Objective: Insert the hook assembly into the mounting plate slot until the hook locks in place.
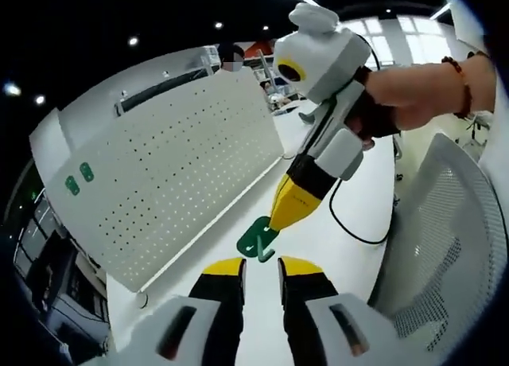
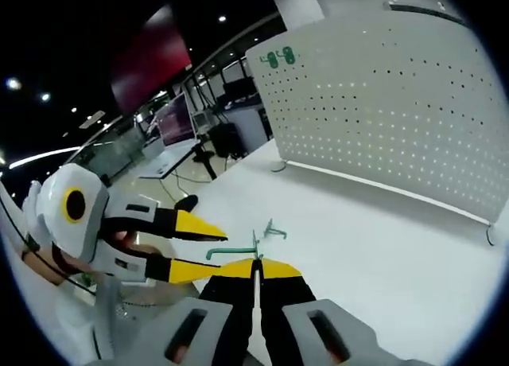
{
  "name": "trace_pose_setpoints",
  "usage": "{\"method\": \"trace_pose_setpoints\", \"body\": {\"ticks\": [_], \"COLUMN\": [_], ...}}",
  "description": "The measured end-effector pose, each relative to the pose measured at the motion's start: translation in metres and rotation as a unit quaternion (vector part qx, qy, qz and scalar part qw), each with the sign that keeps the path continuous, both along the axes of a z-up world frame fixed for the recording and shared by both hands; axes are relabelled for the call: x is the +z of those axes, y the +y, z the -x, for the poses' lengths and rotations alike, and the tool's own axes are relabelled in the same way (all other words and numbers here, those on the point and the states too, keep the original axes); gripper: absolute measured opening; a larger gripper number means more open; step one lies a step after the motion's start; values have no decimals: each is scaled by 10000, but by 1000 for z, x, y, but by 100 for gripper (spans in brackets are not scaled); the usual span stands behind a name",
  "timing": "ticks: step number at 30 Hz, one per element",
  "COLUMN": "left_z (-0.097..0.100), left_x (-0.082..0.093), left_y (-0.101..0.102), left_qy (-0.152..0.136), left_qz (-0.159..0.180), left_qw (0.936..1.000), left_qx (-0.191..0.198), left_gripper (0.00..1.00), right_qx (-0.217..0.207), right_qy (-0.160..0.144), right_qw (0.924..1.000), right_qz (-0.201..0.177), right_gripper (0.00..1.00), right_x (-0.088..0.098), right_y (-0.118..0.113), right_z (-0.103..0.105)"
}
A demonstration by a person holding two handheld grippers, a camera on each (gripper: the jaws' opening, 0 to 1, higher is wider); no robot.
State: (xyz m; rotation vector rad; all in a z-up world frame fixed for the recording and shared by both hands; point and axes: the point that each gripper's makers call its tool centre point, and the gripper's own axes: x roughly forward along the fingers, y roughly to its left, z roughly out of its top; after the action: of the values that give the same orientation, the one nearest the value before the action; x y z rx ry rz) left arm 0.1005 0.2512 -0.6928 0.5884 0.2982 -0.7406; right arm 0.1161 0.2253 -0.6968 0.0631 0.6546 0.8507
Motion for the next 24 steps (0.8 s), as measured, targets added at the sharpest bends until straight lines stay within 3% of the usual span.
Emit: {"method": "trace_pose_setpoints", "body": {"ticks": [9,18,22,24], "left_z": [0,0,1,0], "left_x": [-6,-10,-13,-12], "left_y": [-7,-11,-10,-9], "left_qy": [-330,-365,-346,-369], "left_qz": [-923,-1050,-1256,-1277], "left_qw": [9950,9934,9909,9907], "left_qx": [-212,-274,-329,-289], "left_gripper": [11,7,3,3], "right_qx": [93,110,131,288], "right_qy": [81,200,245,308], "right_qw": [9999,9997,9995,9991], "right_qz": [-17,-88,-148,-28], "right_gripper": [0,0,0,0], "right_x": [0,-3,-1,-3], "right_y": [2,0,1,2], "right_z": [5,9,8,11]}}
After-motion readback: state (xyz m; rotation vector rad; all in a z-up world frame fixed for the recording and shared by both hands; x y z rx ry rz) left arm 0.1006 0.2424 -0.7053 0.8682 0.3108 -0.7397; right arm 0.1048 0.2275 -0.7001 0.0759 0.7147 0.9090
